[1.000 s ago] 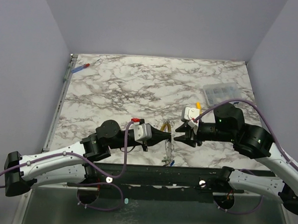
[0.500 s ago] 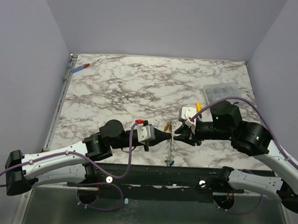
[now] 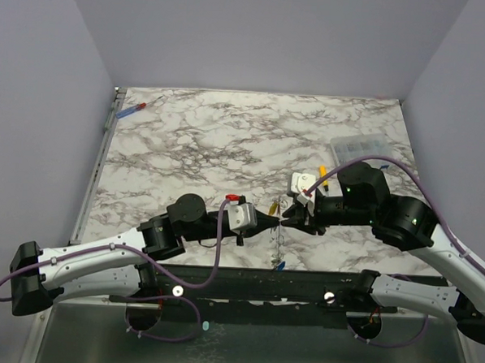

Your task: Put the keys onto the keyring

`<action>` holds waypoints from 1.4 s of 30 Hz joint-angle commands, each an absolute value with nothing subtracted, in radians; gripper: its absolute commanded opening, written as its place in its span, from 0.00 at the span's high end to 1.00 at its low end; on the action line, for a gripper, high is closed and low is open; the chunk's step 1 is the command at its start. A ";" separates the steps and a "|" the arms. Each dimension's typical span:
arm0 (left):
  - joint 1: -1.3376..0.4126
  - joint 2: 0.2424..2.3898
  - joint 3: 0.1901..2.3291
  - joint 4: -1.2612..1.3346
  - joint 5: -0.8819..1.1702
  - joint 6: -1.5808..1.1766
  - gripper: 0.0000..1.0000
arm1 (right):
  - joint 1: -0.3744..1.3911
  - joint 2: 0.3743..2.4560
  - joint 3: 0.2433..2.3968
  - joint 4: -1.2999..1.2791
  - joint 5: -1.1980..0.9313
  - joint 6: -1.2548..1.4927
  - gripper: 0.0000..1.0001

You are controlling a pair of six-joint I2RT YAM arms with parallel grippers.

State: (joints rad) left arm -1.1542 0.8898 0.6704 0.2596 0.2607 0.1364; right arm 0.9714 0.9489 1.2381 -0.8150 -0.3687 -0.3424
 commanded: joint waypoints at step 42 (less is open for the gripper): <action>-1.160 0.904 0.695 0.284 0.270 0.134 0.86 | 0.976 0.874 1.113 -0.739 -0.275 -0.351 0.99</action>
